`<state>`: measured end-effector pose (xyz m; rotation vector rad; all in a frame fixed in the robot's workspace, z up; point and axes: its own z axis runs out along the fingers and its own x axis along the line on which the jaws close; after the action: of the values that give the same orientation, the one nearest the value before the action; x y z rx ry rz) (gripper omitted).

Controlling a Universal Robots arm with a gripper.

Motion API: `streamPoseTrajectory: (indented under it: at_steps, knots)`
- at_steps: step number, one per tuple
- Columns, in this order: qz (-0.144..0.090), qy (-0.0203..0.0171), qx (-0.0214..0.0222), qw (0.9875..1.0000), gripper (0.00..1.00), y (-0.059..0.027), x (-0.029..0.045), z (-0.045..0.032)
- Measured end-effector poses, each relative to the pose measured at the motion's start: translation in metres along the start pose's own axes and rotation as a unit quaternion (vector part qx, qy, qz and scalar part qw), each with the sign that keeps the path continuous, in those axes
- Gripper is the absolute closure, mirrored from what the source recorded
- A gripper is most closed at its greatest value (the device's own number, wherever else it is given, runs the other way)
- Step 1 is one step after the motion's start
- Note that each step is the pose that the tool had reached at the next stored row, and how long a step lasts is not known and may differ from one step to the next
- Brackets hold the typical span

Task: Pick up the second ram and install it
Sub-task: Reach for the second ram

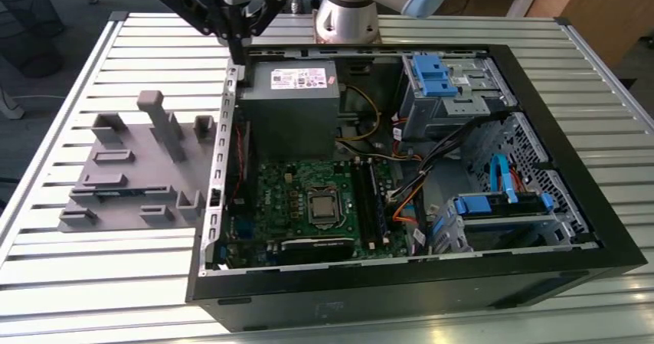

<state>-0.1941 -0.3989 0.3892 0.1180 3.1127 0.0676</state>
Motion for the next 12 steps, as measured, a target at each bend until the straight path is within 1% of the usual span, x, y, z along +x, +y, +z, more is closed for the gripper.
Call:
streamPoseTrajectory:
  at_steps: [12]
  knots:
    - [0.000, 0.0001, 0.0000, 1.0000, 0.89, -0.0004, 0.0050, 0.0006]
